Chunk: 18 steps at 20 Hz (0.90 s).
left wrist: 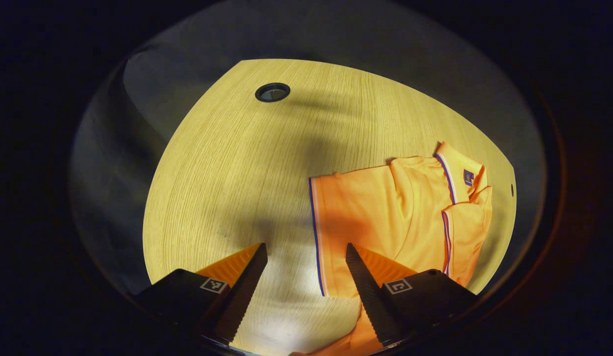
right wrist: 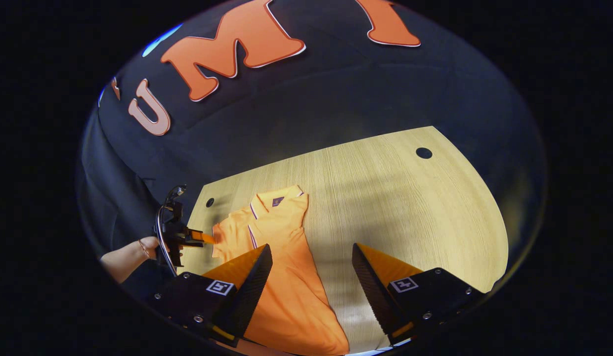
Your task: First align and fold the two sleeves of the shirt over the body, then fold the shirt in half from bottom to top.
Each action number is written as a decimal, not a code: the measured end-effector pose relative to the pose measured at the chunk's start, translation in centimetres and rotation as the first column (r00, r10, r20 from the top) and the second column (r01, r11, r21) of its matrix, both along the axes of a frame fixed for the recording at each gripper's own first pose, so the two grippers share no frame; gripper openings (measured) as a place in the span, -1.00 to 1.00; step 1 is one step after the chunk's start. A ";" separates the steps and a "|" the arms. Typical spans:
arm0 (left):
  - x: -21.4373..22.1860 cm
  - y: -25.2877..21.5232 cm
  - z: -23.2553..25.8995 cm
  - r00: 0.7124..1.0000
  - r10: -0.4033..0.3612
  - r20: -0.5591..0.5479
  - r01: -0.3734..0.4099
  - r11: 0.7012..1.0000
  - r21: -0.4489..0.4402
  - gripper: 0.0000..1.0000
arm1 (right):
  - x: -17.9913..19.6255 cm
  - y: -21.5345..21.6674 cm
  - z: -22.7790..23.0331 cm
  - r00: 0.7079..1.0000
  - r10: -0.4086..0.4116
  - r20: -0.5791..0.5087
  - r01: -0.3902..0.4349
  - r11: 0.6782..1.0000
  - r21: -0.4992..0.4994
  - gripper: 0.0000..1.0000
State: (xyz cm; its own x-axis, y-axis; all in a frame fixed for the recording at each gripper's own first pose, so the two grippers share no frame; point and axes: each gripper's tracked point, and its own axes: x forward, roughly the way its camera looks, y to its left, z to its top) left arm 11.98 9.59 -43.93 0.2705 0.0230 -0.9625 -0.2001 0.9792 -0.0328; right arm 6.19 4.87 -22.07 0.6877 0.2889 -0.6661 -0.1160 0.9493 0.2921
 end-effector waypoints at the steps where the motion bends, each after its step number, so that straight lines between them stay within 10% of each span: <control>1: -0.1 0.0 -0.2 1.000 0.007 -0.008 -0.007 1.000 -0.001 0.97 | 0.0 0.0 0.2 1.000 0.003 0.005 -0.003 1.000 0.001 0.97; 8: -0.1 -0.1 -0.9 1.000 0.010 -0.021 -0.010 1.000 0.014 0.69 | -0.6 0.4 1.0 0.999 0.041 0.014 -0.041 0.999 0.006 0.97; 14: -0.3 -2.0 -0.7 1.000 0.009 -0.019 -0.009 1.000 -0.014 -0.82 | -1.2 0.7 1.0 0.998 0.062 0.017 -0.062 0.998 -0.001 0.97; 18: 0.3 -2.9 0.0 0.999 0.001 0.040 0.001 0.998 -0.055 -0.96 | -1.6 0.5 1.1 0.998 0.067 0.021 -0.067 0.998 -0.020 0.97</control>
State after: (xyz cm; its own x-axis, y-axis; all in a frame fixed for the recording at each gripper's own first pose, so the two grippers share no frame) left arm 12.23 6.65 -43.98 0.3086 -0.0295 -0.9507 -0.1975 0.9757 -0.0944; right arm 4.56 5.34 -20.97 0.6813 0.3221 -0.6574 -0.1858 0.9447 0.2704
